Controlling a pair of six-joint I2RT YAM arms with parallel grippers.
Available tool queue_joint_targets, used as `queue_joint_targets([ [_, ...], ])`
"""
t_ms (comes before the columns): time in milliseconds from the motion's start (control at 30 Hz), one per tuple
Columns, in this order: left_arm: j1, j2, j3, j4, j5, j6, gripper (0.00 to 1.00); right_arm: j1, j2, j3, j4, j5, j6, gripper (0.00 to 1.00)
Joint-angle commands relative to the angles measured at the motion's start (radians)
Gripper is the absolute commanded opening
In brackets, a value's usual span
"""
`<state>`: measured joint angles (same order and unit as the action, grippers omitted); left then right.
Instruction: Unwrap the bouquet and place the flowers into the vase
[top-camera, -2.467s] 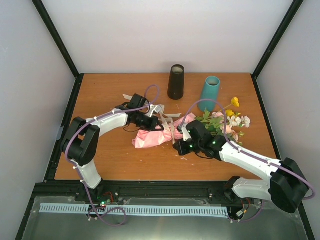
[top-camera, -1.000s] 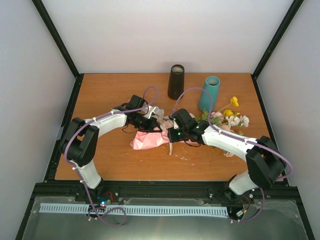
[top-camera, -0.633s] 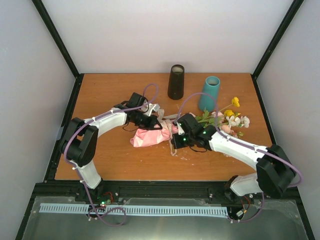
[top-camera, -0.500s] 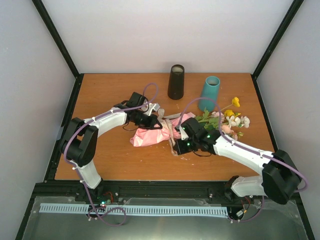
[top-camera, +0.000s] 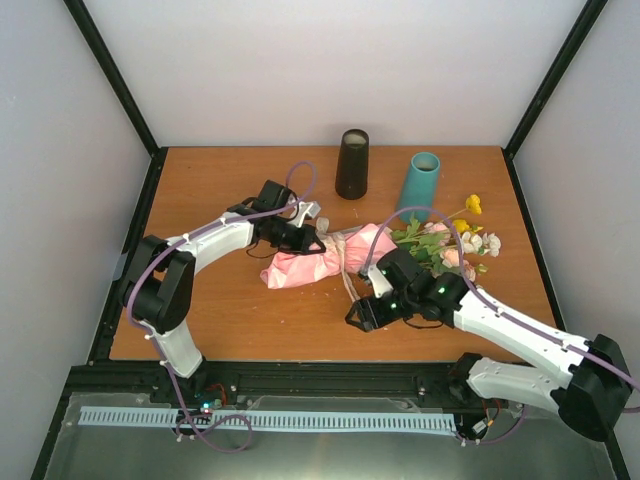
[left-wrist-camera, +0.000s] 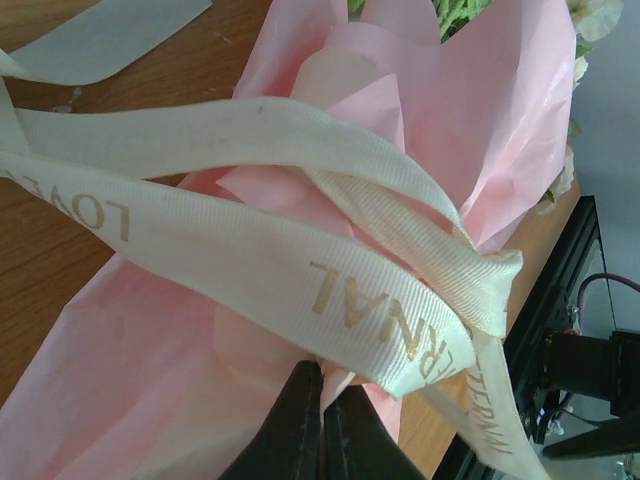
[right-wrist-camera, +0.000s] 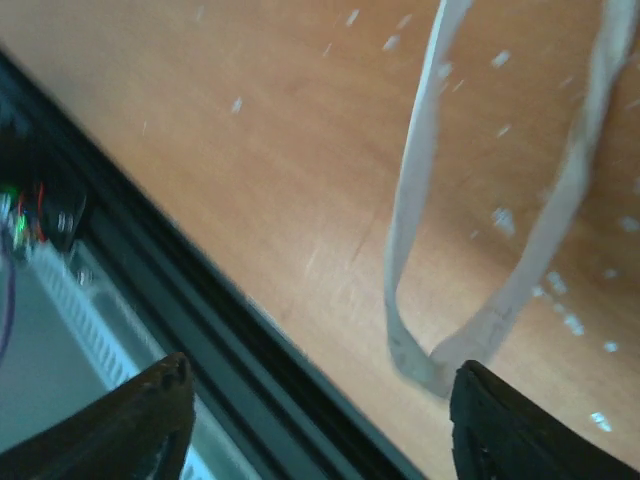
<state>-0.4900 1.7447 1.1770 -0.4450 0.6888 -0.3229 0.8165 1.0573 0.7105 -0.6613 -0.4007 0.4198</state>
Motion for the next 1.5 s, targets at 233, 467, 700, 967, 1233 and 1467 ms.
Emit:
queue_joint_targets([
  [233,-0.004,-0.039,-0.010,0.018,0.029,-0.008,0.00,0.007,0.191,0.254,0.088,0.402,0.030,0.80],
  [467,-0.007,-0.055,-0.015,0.016,0.035,-0.016,0.00,0.007,0.374,0.351,0.135,0.422,0.006,0.66],
  [700,-0.008,-0.061,-0.021,0.011,0.040,-0.016,0.00,0.007,0.474,0.357,0.150,0.405,-0.021,0.25],
  [967,-0.007,-0.063,-0.003,-0.012,0.018,0.009,0.00,0.007,0.445,0.359,0.050,0.348,-0.057,0.03],
  [1233,0.003,-0.034,0.020,-0.019,-0.005,0.023,0.00,0.033,0.211,0.229,-0.030,-0.022,-0.080,0.03],
  [1467,0.010,-0.015,0.015,-0.012,0.000,0.039,0.00,0.049,-0.080,0.181,-0.035,-0.048,-0.063,0.04],
])
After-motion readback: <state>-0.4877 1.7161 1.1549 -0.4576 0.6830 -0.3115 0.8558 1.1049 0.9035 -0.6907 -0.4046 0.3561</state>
